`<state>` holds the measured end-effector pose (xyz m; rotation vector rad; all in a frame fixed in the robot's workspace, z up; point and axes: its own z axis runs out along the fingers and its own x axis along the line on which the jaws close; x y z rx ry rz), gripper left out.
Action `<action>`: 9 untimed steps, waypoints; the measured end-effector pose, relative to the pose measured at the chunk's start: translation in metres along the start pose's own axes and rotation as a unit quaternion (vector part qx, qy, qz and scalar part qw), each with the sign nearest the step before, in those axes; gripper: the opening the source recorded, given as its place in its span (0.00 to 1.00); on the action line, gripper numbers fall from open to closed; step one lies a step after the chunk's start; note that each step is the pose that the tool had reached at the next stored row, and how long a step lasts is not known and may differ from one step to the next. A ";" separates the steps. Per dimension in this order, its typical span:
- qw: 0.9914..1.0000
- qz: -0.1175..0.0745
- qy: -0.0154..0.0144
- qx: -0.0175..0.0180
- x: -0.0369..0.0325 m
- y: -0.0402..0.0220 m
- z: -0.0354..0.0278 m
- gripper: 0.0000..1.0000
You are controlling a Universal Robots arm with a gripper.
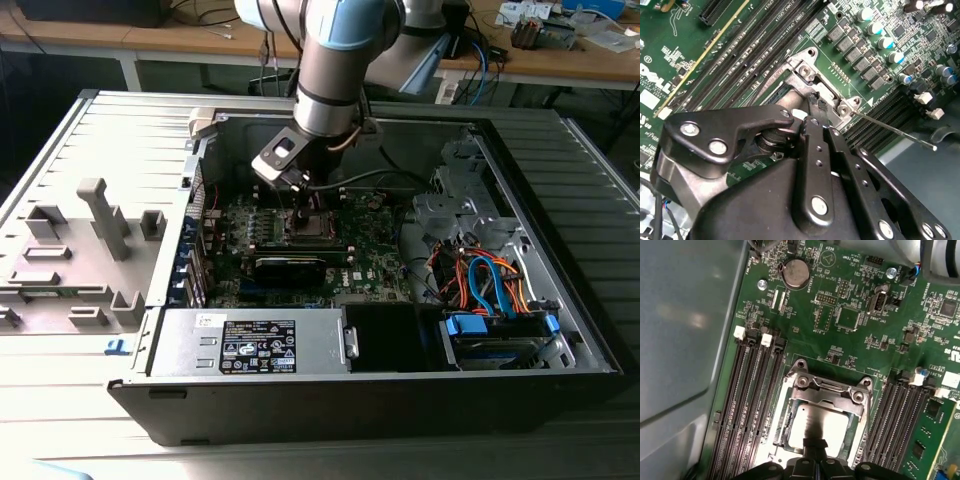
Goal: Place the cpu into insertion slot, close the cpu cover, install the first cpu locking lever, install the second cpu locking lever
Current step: 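Close the cpu cover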
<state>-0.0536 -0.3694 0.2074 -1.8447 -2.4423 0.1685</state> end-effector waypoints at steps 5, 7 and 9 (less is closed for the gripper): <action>1.000 0.000 0.000 0.000 0.0000 0.0004 0.0033 0.11; 1.000 0.000 0.000 0.000 -0.0009 0.0033 0.0029 0.11; 1.000 0.000 0.000 -0.001 -0.0008 0.0034 -0.0018 0.11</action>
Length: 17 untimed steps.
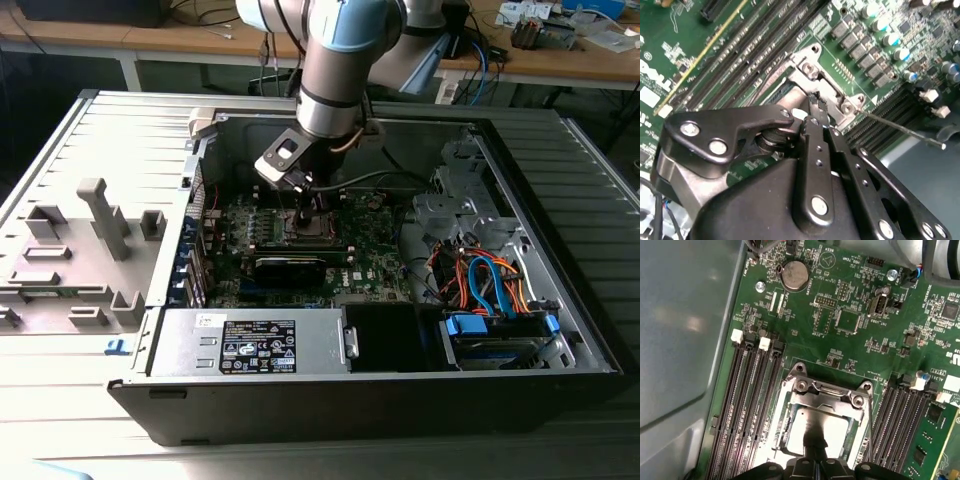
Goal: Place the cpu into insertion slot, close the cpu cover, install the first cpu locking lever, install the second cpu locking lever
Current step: 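Close the cpu cover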
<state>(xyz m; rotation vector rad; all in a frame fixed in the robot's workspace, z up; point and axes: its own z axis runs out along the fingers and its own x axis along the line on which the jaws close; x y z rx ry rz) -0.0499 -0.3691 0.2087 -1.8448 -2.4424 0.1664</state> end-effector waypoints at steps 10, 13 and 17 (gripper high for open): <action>1.000 0.000 0.001 0.007 -0.0028 0.0063 -0.0178 0.11; 1.000 0.000 0.001 0.006 -0.0025 0.0053 -0.0178 0.11; 1.000 0.000 -0.003 -0.010 -0.0025 0.0051 -0.0179 0.11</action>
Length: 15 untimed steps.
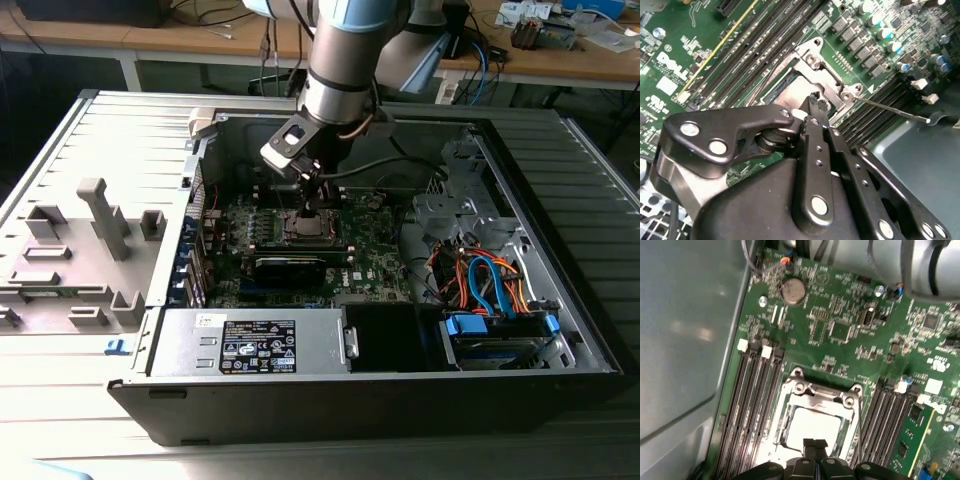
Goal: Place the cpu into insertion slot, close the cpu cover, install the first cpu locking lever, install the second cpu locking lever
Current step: 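Close the cpu cover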
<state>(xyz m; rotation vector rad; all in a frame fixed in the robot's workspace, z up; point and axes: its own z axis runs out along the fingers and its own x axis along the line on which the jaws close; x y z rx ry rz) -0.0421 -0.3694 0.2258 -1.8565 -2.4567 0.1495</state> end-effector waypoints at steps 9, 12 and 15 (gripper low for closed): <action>1.000 0.009 -0.007 -0.025 0.0012 -0.0039 0.0013 0.11; 0.999 0.025 -0.005 -0.025 0.0018 -0.0054 0.0053 0.11; 0.999 0.036 -0.004 -0.024 0.0066 -0.0205 0.0129 0.11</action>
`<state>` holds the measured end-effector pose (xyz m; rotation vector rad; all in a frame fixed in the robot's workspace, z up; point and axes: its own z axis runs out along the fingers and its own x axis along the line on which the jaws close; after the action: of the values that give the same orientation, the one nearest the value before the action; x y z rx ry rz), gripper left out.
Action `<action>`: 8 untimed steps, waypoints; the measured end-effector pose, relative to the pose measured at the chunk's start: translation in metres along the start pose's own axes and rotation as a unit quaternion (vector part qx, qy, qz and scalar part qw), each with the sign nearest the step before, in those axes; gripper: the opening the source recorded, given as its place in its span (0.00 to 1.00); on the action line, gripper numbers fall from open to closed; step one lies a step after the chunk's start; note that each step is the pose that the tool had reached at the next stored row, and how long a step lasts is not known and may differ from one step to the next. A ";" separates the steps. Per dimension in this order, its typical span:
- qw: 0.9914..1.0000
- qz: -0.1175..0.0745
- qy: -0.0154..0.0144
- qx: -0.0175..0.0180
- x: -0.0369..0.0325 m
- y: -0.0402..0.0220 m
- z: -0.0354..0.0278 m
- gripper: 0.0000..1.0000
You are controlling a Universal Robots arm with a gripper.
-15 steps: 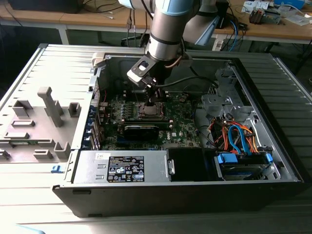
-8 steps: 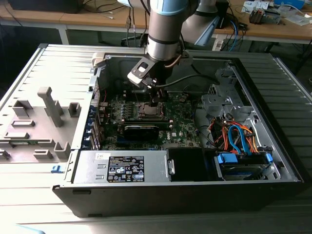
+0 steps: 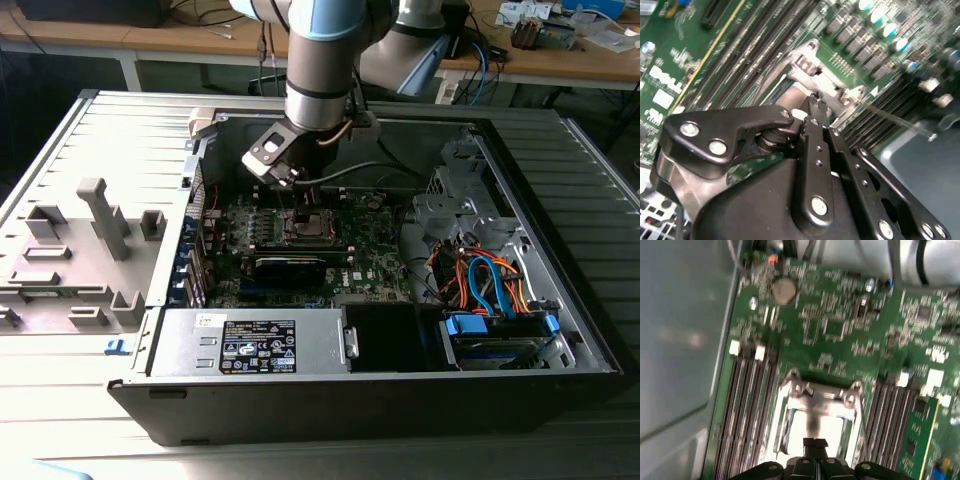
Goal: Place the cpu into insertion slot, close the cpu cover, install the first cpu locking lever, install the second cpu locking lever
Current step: 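Close the cpu cover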
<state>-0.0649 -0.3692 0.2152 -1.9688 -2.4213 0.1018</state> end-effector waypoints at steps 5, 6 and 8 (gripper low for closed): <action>1.000 0.000 0.000 0.000 0.0015 -0.0065 0.0044 0.11; 1.000 0.000 0.000 0.000 0.0016 -0.0064 0.0054 0.11; 1.000 0.000 0.000 0.000 0.0016 -0.0063 0.0074 0.11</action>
<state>-0.0718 -0.3692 0.2082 -1.9691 -2.4216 0.1023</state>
